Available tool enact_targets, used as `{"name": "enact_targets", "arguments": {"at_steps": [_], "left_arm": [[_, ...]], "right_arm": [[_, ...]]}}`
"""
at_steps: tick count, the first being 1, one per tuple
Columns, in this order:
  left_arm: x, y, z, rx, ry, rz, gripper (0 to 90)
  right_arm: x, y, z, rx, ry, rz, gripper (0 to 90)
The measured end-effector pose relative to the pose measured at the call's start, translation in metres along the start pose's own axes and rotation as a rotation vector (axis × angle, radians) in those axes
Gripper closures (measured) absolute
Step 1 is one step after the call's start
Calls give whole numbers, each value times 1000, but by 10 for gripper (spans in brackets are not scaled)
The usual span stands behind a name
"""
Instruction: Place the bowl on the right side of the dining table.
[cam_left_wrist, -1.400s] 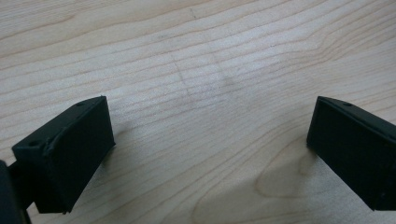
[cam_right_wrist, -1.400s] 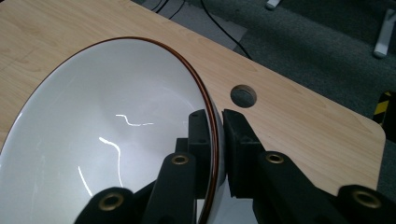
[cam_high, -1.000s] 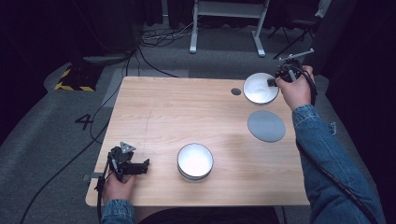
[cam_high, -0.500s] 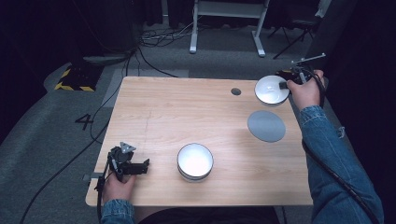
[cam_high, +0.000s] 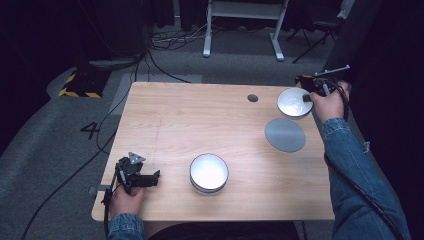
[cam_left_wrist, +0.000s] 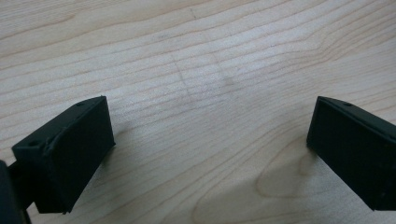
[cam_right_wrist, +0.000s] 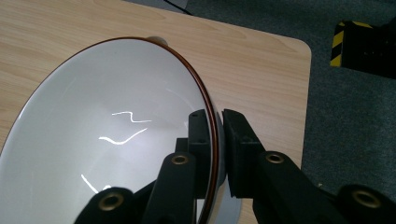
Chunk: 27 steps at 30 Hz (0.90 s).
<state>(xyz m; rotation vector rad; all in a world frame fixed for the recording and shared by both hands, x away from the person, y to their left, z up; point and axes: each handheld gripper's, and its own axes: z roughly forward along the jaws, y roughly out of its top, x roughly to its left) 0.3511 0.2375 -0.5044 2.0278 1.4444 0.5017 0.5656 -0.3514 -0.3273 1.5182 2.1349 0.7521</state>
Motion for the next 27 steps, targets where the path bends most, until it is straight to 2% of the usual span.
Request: {"name": "enact_targets", "arguments": {"at_steps": [11, 22, 27], "left_arm": [[0, 0, 0, 0, -1, 0, 8], [0, 0, 0, 0, 0, 0, 8], [0, 0, 0, -1, 0, -1, 8]], "right_arm": [[-9, -14, 12, 24, 10, 57, 820], [-10, -27, 27, 54, 10, 69, 819], [-11, -37, 38, 75, 27, 88, 819]]}}
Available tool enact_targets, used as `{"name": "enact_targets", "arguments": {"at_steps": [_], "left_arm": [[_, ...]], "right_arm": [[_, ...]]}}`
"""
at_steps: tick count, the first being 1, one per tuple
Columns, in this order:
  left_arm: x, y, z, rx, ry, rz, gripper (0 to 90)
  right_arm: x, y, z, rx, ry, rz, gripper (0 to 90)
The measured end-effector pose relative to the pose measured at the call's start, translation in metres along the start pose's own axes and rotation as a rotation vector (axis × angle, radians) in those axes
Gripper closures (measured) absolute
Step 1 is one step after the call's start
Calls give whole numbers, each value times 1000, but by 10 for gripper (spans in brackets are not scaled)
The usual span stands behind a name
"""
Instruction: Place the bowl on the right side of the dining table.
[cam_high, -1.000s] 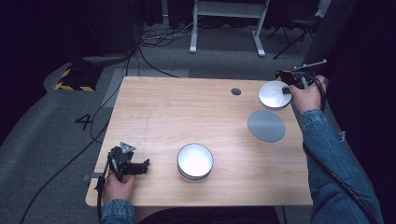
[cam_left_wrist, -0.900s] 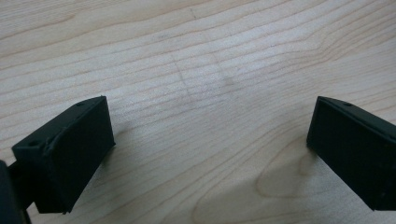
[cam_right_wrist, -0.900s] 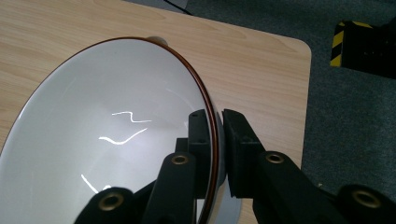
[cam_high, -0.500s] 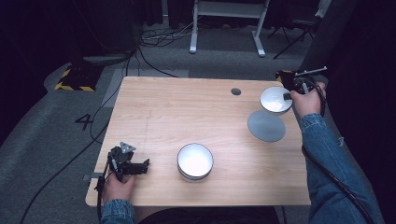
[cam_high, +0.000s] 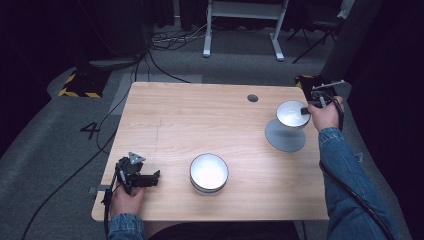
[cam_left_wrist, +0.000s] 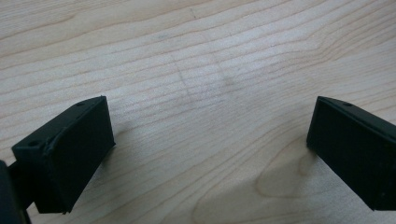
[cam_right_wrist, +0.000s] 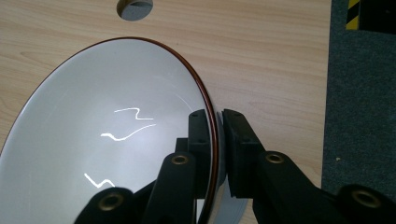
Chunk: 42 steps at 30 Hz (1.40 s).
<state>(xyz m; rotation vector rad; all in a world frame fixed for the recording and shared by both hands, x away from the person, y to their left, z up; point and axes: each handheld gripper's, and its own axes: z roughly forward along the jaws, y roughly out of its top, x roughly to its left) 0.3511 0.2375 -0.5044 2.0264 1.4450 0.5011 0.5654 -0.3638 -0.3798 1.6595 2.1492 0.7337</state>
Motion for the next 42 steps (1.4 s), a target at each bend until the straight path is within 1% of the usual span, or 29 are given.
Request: {"name": "enact_targets", "arguments": {"at_steps": [4, 10, 11, 14, 18, 22, 36, 42], "left_arm": [[0, 0, 0, 1, 0, 2, 8], [0, 0, 0, 0, 0, 0, 7], [0, 0, 0, 1, 0, 1, 8], [0, 0, 0, 1, 0, 2, 7], [0, 0, 0, -1, 0, 0, 8], [0, 0, 0, 0, 0, 1, 8], [0, 0, 0, 1, 0, 2, 7], [0, 0, 0, 0, -1, 0, 8]], "right_arm": [[-1, -6, 9, 16, 6, 11, 819], [-2, -12, 17, 26, 12, 23, 819], [-2, -14, 21, 27, 20, 27, 819], [0, -16, 25, 33, 19, 24, 819], [0, -18, 29, 36, 25, 36, 819], [-1, -21, 34, 40, 27, 35, 819], [-6, -29, 44, 41, 34, 56, 818], [-8, -30, 44, 40, 36, 62, 817]]}}
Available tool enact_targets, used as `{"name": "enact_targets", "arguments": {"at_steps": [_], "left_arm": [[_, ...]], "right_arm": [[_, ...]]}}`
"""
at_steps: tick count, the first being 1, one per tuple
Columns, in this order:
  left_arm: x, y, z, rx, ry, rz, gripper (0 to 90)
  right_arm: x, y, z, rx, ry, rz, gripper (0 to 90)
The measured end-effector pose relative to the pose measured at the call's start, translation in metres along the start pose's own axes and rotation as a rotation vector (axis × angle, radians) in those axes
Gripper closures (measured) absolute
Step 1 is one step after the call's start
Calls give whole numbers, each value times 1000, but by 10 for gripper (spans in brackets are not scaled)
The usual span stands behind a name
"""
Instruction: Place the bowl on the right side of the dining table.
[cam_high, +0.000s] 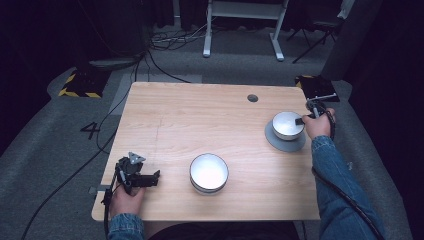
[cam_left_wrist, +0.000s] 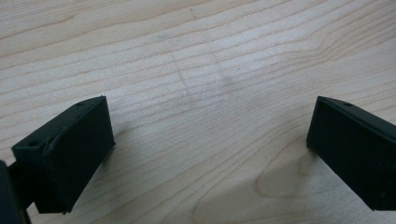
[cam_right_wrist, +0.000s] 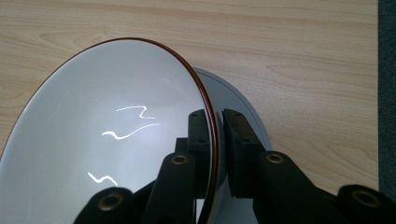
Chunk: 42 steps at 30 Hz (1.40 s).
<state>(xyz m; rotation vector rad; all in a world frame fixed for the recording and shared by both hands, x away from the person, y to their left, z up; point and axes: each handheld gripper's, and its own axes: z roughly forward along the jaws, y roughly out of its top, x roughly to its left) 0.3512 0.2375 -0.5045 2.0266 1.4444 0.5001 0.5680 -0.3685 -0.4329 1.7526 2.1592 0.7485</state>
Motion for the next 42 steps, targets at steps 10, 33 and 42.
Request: {"name": "enact_targets", "arguments": {"at_steps": [10, 33, 42], "left_arm": [[0, 0, 0, -1, 1, 0, 8], [0, 0, 0, 0, 1, 1, 7], [0, 0, 0, 0, -1, 0, 7]], "right_arm": [[-10, -8, 2, -13, 39, 47, 816], [-3, 9, -33, -107, 34, -58, 477], [13, 17, -70, -183, 83, -193, 450]]}}
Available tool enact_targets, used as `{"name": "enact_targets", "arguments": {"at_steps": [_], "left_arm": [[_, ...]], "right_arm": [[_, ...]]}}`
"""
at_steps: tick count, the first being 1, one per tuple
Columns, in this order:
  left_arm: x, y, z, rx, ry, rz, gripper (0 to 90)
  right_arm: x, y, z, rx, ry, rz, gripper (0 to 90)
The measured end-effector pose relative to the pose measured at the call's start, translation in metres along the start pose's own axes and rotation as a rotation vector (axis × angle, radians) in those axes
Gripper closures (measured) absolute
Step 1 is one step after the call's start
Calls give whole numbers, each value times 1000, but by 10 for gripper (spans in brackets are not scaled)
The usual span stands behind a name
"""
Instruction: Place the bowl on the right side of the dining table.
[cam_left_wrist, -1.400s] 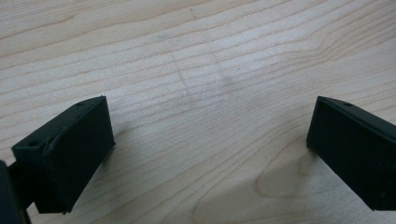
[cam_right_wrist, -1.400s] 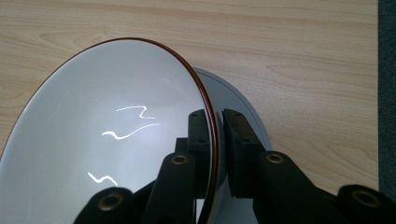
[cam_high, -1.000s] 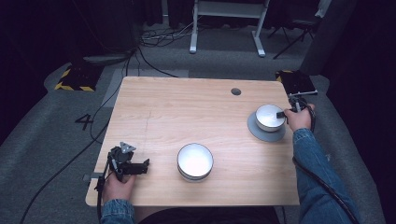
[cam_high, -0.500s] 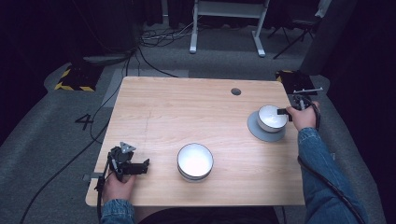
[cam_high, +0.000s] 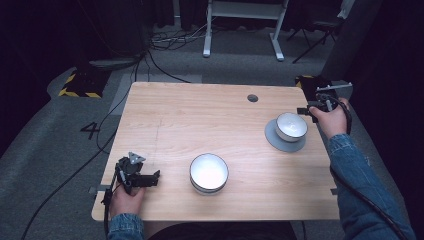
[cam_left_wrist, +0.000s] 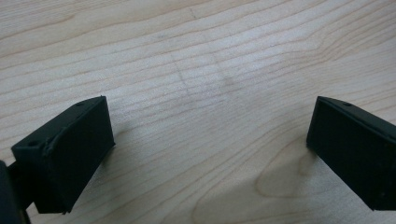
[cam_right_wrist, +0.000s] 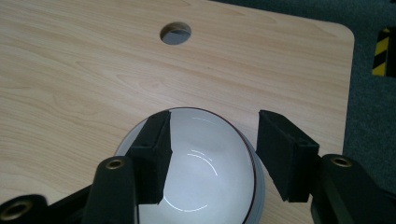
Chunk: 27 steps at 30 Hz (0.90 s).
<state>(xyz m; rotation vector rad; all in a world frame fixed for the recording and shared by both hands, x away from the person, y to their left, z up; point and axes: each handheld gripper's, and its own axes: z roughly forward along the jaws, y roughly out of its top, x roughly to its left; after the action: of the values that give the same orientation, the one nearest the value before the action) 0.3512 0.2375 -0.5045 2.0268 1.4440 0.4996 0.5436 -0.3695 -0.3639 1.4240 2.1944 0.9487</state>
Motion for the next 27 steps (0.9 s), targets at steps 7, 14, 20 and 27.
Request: {"name": "enact_targets", "arguments": {"at_steps": [7, 14, 20, 27], "left_arm": [[0, 0, 0, -1, 0, -1, 7], [0, 0, 0, 0, 0, -1, 7], [0, 0, 0, -3, 2, -1, 6], [0, 0, 0, -1, 1, -2, 6]], "right_arm": [[13, 4, -24, -31, 39, -70, 431], [27, -1, -46, -55, 84, -142, 406], [37, -8, -62, -62, 115, -203, 407], [53, -18, -79, -62, 160, -254, 404]]}}
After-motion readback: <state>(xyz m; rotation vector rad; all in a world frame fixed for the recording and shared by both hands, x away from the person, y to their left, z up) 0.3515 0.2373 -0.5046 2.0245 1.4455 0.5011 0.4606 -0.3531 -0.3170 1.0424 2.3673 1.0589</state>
